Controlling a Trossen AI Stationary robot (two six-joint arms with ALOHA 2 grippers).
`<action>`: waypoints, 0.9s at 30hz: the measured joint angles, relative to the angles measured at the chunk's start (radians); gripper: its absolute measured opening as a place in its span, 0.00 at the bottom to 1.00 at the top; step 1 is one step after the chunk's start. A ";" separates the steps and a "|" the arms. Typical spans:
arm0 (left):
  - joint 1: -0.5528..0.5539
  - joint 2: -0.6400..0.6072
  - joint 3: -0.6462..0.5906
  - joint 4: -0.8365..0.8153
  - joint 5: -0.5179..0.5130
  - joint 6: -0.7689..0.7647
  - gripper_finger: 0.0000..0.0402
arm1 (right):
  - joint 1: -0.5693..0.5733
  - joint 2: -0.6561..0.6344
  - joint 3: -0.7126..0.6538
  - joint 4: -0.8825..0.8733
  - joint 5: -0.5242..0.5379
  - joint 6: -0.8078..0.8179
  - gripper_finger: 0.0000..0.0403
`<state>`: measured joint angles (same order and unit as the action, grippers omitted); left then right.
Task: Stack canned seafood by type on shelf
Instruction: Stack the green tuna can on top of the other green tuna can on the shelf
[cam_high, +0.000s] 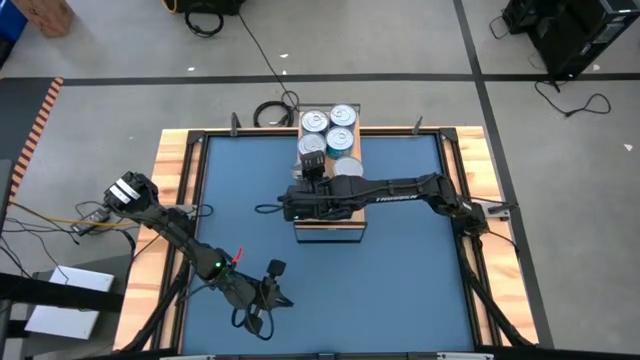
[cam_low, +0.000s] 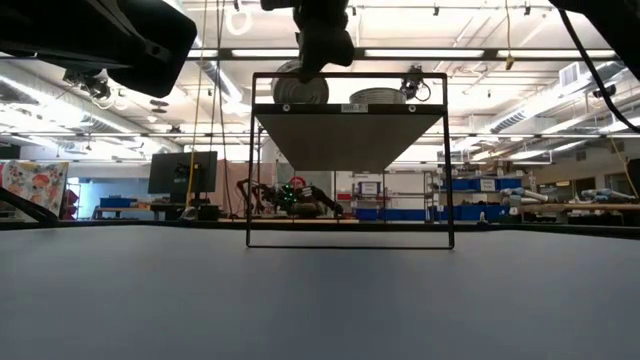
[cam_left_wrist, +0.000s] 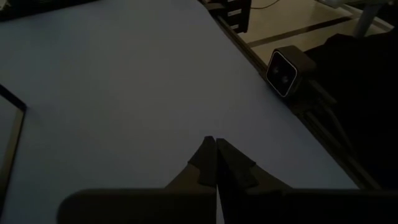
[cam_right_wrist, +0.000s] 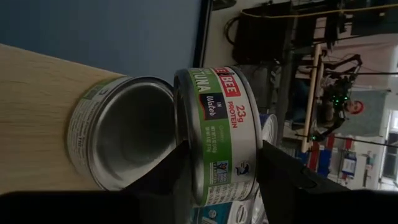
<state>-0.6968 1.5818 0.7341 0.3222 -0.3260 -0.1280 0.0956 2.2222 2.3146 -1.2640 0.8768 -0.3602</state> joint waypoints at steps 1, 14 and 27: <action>0.000 0.000 0.000 0.000 -0.001 0.000 0.00 | 0.000 -0.001 0.000 0.000 -0.003 0.002 0.41; 0.000 0.000 0.000 -0.001 -0.002 -0.003 0.00 | 0.016 0.000 0.002 -0.034 -0.075 0.025 0.80; 0.000 0.000 0.000 -0.002 -0.002 -0.007 0.00 | -0.008 0.000 0.005 -0.127 -0.157 0.155 0.79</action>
<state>-0.6968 1.5818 0.7341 0.3206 -0.3279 -0.1349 0.0879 2.2219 2.3193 -1.3906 0.7200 -0.2047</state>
